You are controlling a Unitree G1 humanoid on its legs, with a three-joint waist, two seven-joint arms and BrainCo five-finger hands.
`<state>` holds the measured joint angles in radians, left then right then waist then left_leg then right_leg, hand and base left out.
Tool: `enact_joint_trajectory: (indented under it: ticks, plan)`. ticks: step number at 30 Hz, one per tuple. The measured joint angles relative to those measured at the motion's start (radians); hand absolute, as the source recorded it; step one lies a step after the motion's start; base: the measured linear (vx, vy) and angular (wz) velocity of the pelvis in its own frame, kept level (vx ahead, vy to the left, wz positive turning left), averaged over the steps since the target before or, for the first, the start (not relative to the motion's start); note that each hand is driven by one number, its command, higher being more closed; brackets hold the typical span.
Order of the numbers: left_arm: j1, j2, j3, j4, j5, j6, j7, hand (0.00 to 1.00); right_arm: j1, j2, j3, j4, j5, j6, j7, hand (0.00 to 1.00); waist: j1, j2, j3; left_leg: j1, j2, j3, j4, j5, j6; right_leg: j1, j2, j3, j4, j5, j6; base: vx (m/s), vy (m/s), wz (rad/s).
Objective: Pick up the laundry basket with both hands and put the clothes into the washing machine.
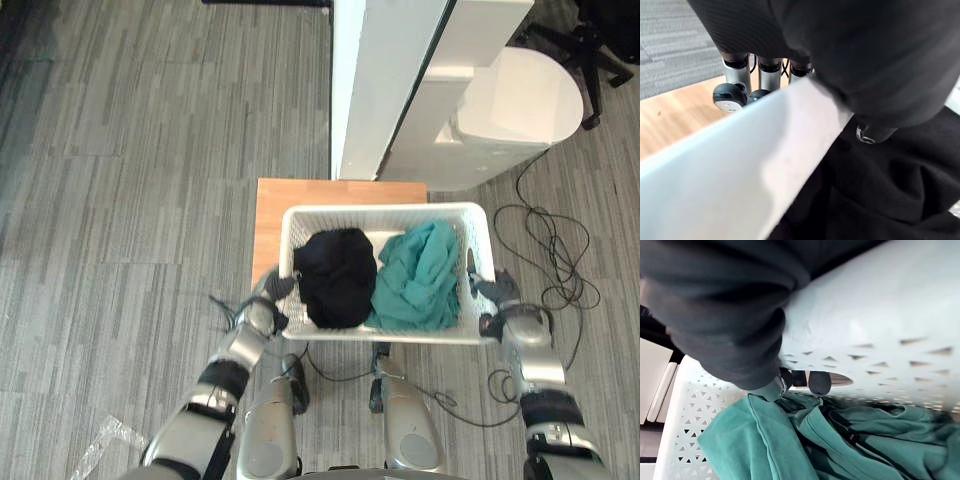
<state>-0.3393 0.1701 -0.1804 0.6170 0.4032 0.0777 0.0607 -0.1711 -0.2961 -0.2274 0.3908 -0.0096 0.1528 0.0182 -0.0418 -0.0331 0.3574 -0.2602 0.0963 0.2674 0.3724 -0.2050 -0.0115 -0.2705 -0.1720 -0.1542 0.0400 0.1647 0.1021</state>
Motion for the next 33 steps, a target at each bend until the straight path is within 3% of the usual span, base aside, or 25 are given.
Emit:
enact_joint_trajectory:
  ticks: [2,6,8,11,16,20,22,24,25,26,28,30,31,32,33]
  plan:
    - [0.068,-0.003,0.017,-0.083,-0.012,-0.012,-0.014,1.0,0.048,0.027,-0.02,-0.016,0.001,-0.008,0.01,1.0,-0.001,0.009,-0.01,0.038,-0.011,-0.011,-0.03,0.008,-0.001,0.032,-0.004,-0.01,-0.001,-0.008,0.001,0.14,0.048,0.17]
    - [0.259,-0.04,0.096,-0.338,-0.069,-0.029,-0.018,1.0,0.148,0.098,-0.041,-0.108,0.037,-0.061,0.032,1.0,0.004,0.049,-0.091,0.128,-0.018,-0.017,-0.087,0.014,-0.007,0.1,-0.004,-0.013,-0.004,-0.037,0.006,0.1,0.012,0.06]
    - [0.346,-0.072,0.13,-0.418,-0.071,-0.051,-0.018,1.0,0.19,0.127,-0.052,-0.155,0.037,-0.11,0.049,1.0,0.005,0.07,-0.148,0.199,-0.025,-0.017,-0.132,0.016,-0.012,0.154,-0.004,-0.016,-0.008,-0.059,0.01,0.07,0.007,0.03]
    - [0.392,-0.121,0.144,-0.453,-0.07,-0.055,-0.017,1.0,0.221,0.156,-0.081,-0.155,0.039,-0.139,0.05,1.0,0.01,0.074,-0.199,0.27,-0.024,-0.025,-0.166,0.019,-0.016,0.222,0.0,-0.03,-0.023,-0.071,0.013,0.05,-0.015,0.07]
    - [0.468,-0.131,0.125,-0.458,-0.055,-0.053,-0.022,1.0,0.283,0.194,-0.089,-0.108,0.048,-0.147,0.049,1.0,0.012,0.06,-0.221,0.352,-0.014,-0.042,-0.155,0.019,-0.017,0.326,0.012,-0.038,-0.042,-0.081,0.01,0.01,-0.027,0.04]
    - [0.489,-0.097,0.071,-0.456,-0.03,-0.039,-0.04,1.0,0.329,0.206,-0.09,-0.037,0.081,-0.147,0.025,1.0,0.013,0.062,-0.22,0.336,0.019,-0.082,-0.047,-0.014,-0.027,0.351,0.033,-0.066,0.024,-0.129,-0.01,-0.09,-0.067,0.25]
    - [0.489,-0.08,0.057,-0.454,-0.016,-0.037,-0.04,1.0,0.332,0.209,-0.084,-0.018,0.098,-0.146,0.014,1.0,0.028,0.068,-0.217,0.3,0.052,-0.1,0.045,-0.023,-0.031,0.329,0.047,-0.049,0.115,-0.176,-0.029,-0.15,-0.085,0.05]
    - [0.484,-0.071,0.056,-0.457,-0.017,-0.038,-0.033,1.0,0.33,0.207,-0.07,-0.017,0.122,-0.149,0.005,1.0,0.028,0.061,-0.221,0.293,0.046,-0.189,0.112,-0.057,-0.059,0.279,0.036,-0.037,0.176,-0.196,-0.045,-0.21,-0.099,0.04]
    - [0.484,-0.07,0.052,-0.461,-0.017,-0.039,-0.033,1.0,0.328,0.199,-0.07,-0.016,0.127,-0.149,0.004,1.0,0.034,0.07,-0.219,0.274,0.054,-0.209,0.214,-0.081,-0.067,0.266,0.041,-0.034,0.193,-0.191,-0.052,-0.13,-0.015,-0.25]
    - [0.49,-0.082,0.051,-0.462,-0.017,-0.039,-0.033,1.0,0.332,0.188,-0.069,-0.016,0.131,-0.148,0.004,1.0,0.035,0.104,-0.234,0.281,0.073,-0.266,0.342,-0.111,-0.113,0.247,0.066,-0.017,0.207,-0.181,-0.057,-0.15,0.037,-0.35]
    - [0.492,-0.089,0.052,-0.474,-0.017,-0.04,-0.029,1.0,0.334,0.187,-0.07,-0.023,0.145,-0.151,0.002,1.0,0.024,0.123,-0.246,0.296,0.074,-0.31,0.349,-0.153,-0.137,0.21,0.083,0.002,0.209,-0.167,-0.049,-0.27,0.127,-0.4]
    - [0.49,-0.084,0.044,-0.509,-0.016,-0.042,-0.024,1.0,0.346,0.195,-0.07,-0.052,0.168,-0.16,0.0,1.0,0.015,0.126,-0.249,0.282,0.059,-0.325,0.279,-0.24,-0.109,0.137,0.101,0.045,0.205,-0.138,-0.027,-0.36,0.167,-0.6]
    - [0.483,-0.069,0.027,-0.511,-0.016,-0.044,-0.014,1.0,0.37,0.207,-0.071,-0.078,0.178,-0.172,-0.012,1.0,0.015,0.103,-0.255,0.253,0.05,-0.297,0.226,-0.293,-0.061,0.09,0.098,0.086,0.177,-0.111,0.002,-0.4,0.163,-0.8]
    - [0.485,-0.047,0.018,-0.509,-0.016,-0.042,-0.012,1.0,0.404,0.238,-0.07,-0.097,0.178,-0.17,-0.023,1.0,0.016,0.07,-0.265,0.236,0.025,-0.253,0.177,-0.277,-0.037,0.075,0.092,0.136,0.108,-0.109,0.015,-0.39,0.132,-0.81]
    - [0.484,-0.036,0.01,-0.509,-0.016,-0.043,-0.014,1.0,0.427,0.251,-0.071,-0.115,0.179,-0.17,-0.027,1.0,0.015,0.064,-0.269,0.217,0.027,-0.222,0.161,-0.258,-0.019,0.051,0.099,0.153,0.105,-0.108,0.015,-0.32,0.074,-0.7]
